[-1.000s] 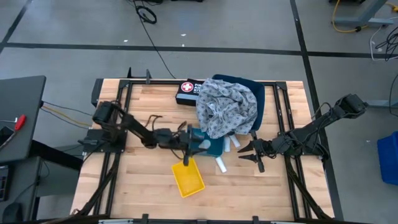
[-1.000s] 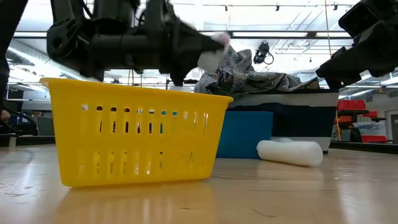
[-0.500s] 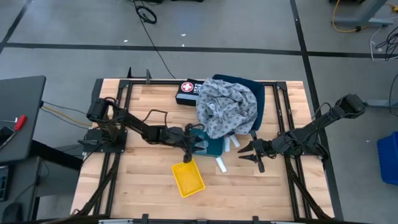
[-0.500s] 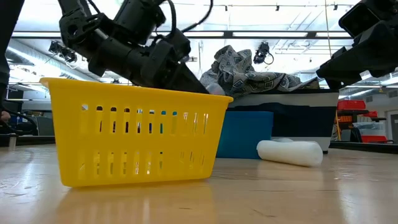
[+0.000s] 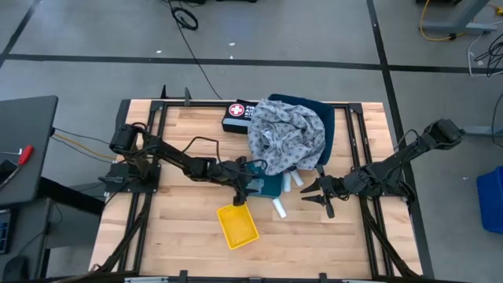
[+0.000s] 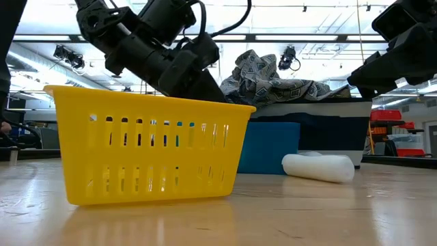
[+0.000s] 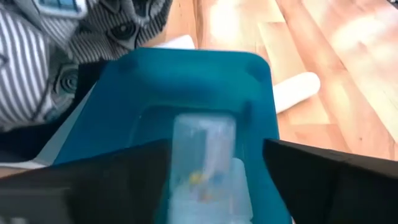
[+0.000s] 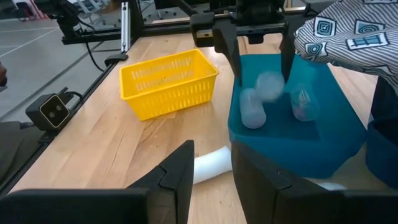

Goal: Pick & place medical supplies in basket/bin
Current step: Put the transparent pill bottle into the blue bin, then put the top white rolled gauze into the yellow bin

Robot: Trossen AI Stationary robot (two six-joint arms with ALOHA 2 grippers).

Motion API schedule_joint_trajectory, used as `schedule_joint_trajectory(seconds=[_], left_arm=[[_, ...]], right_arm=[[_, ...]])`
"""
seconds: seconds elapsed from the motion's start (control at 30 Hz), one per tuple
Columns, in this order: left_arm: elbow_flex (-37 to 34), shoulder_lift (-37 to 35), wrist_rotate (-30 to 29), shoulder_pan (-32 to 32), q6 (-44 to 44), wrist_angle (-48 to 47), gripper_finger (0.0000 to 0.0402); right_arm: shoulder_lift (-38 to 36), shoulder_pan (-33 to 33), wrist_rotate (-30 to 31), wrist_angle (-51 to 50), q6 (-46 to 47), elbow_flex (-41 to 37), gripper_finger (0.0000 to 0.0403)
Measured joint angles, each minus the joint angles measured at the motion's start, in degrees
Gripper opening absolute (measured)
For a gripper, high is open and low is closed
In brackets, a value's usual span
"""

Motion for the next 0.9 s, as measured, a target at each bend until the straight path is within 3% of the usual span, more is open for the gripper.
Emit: schedule_joint_trajectory(seconds=[0.2,0.57,0.7,0.9], left_arm=[[0.08,0.0,-0.03,0.0,0.09,0.04,0.0302],[0.06,-6.93,-0.04,-2.6,5.56,2.26,0.0292],[0.06,-11.13,-0.03,-4.81,7.66,3.77,0.0292],[0.06,-15.65,-0.04,-8.9,10.09,3.9,0.0292]], right_arm=[[0.0,0.0,0.02,-0.19,0.02,0.0,0.0114],[1.11,-0.07,1.94,-11.21,8.89,-0.02,0.0114],[4.28,-0.07,2.85,-10.13,8.23,-0.02,0.0116],[9.48,-0.99,4.67,-7.98,9.1,0.0,0.0162]])
